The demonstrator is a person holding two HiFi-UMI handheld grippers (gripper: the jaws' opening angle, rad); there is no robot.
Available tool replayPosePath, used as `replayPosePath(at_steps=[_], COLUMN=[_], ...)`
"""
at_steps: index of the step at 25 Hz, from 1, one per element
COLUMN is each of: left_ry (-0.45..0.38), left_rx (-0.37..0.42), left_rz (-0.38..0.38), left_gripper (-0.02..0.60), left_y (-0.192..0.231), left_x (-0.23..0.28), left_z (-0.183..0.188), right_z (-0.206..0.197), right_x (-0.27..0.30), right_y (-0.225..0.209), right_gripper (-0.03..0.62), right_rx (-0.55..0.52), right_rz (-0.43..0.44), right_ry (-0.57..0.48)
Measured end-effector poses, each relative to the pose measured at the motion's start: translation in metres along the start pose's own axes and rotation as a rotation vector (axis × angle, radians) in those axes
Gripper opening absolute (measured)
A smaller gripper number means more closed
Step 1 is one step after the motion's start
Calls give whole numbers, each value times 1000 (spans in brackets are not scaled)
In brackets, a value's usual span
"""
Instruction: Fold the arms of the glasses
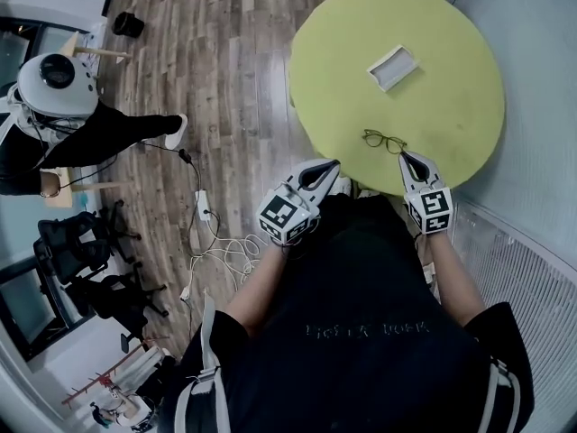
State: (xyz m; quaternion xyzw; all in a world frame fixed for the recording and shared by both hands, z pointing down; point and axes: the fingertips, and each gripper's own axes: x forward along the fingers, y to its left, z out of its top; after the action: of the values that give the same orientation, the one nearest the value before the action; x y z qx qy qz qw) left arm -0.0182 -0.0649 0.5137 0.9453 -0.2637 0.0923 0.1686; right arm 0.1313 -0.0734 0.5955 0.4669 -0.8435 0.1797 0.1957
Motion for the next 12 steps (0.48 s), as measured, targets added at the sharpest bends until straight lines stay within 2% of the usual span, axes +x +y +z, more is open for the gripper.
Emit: replayPosePath(at_steps=[4, 8, 12], left_ry=[-27, -82, -108], left_rx=[9, -4, 33], left_rz=[-18, -17, -34], left_gripper=[18, 18, 18], left_y=[-2, -2, -9], left_x=[1, 2, 6], left_z=[11, 32, 46], right_z=[32, 59, 78], right_x=[-14, -27, -45], right_y=[12, 22, 33], right_gripper=[29, 29, 29], right_rx=[45, 39, 21], right_rz=[13, 18, 34], right_ry=[-85, -150, -195])
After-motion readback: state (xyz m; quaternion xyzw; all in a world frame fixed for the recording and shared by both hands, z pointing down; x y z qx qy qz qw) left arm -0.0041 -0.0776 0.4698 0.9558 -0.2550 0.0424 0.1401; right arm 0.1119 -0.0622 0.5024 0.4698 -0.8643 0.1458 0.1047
